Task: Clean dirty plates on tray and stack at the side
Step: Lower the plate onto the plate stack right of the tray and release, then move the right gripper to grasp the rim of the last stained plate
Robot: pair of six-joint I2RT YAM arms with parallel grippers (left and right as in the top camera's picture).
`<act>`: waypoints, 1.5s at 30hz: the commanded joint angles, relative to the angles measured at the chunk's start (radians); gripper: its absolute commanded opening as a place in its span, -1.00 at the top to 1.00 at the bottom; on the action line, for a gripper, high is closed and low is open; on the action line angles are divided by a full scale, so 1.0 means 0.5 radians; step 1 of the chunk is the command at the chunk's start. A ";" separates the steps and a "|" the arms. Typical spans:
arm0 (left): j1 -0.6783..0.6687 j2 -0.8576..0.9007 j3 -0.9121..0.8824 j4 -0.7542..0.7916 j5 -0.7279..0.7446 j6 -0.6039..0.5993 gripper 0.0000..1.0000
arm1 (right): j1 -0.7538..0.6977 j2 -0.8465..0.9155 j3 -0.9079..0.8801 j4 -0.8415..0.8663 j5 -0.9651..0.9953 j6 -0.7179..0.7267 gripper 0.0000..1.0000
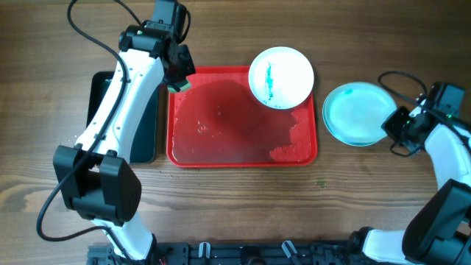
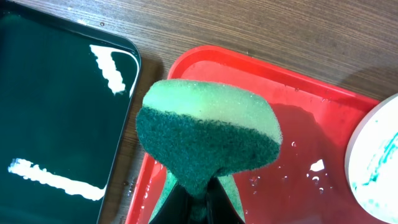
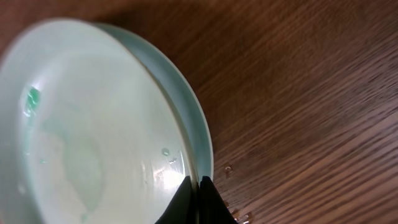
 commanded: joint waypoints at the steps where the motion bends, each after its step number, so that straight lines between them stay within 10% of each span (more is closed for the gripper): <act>1: 0.016 0.023 0.004 0.006 0.024 0.008 0.92 | 0.014 -0.009 -0.069 0.061 -0.010 -0.038 0.54; 4: 0.016 0.023 0.004 0.012 0.024 0.008 0.92 | 0.018 -0.010 -0.050 0.045 -0.211 -0.116 -0.14; 14: 0.016 0.023 0.004 0.029 0.024 0.008 0.92 | 0.673 -0.009 0.486 -0.093 -0.262 0.099 -0.15; 20: 0.016 0.023 0.004 0.029 0.024 0.009 0.92 | 1.211 0.360 0.486 0.160 0.098 0.582 0.12; 33: 0.016 0.023 0.004 0.042 0.023 0.009 0.92 | 1.309 0.694 0.502 0.215 -0.095 0.526 0.91; 42: 0.016 0.023 0.004 0.035 0.023 0.009 0.92 | 1.717 0.645 0.616 -0.153 -0.381 0.270 0.91; 45: 0.017 0.023 0.004 0.035 0.023 0.009 0.92 | 1.760 0.632 0.865 -0.373 -0.181 -0.191 -0.01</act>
